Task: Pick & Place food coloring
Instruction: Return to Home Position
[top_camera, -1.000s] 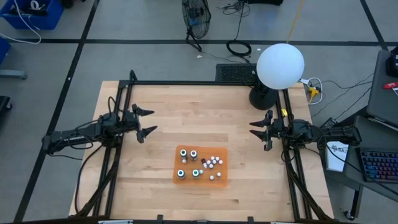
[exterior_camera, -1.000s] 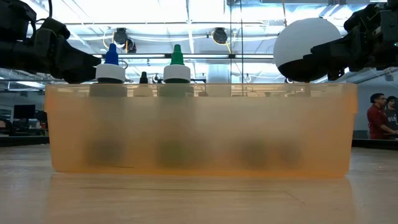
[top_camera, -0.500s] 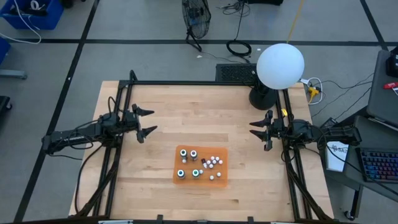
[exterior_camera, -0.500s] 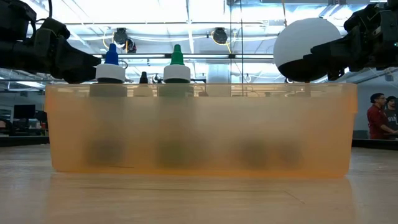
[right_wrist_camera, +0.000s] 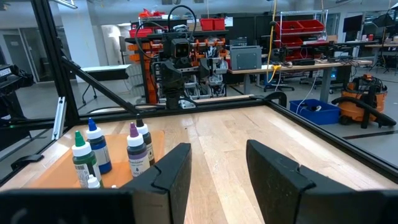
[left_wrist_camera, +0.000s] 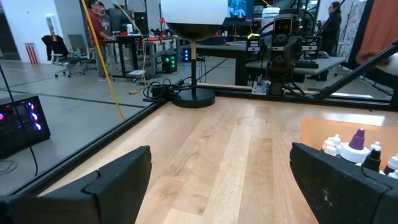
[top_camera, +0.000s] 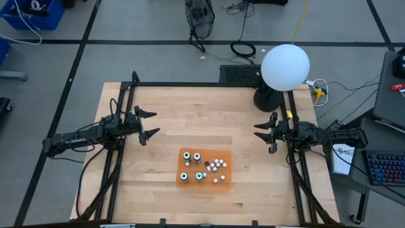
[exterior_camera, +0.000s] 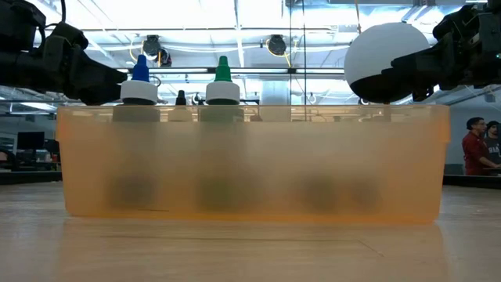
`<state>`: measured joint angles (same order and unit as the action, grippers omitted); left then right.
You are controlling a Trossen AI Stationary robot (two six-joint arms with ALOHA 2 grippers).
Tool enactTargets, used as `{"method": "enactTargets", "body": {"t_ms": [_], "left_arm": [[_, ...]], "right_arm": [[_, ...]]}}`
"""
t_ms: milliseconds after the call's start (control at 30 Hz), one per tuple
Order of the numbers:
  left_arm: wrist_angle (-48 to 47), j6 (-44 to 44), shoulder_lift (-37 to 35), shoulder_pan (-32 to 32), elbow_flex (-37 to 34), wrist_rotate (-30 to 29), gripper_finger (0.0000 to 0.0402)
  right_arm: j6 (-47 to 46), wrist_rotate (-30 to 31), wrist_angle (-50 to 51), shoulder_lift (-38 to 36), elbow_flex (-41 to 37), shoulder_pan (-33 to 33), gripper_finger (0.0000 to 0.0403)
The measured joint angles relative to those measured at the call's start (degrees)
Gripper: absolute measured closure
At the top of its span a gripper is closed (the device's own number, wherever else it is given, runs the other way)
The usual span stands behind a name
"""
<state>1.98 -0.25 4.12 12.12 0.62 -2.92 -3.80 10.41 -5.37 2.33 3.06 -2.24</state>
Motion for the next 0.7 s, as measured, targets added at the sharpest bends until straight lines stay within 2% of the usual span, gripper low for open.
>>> {"method": "enactTargets", "body": {"t_ms": [700], "left_arm": [[0.0, 0.0, -0.01, 0.0, 0.0, 0.0, 0.0033]], "right_arm": [[0.0, 0.0, 0.0, 0.0, 0.01, 0.02, 0.0261]]}}
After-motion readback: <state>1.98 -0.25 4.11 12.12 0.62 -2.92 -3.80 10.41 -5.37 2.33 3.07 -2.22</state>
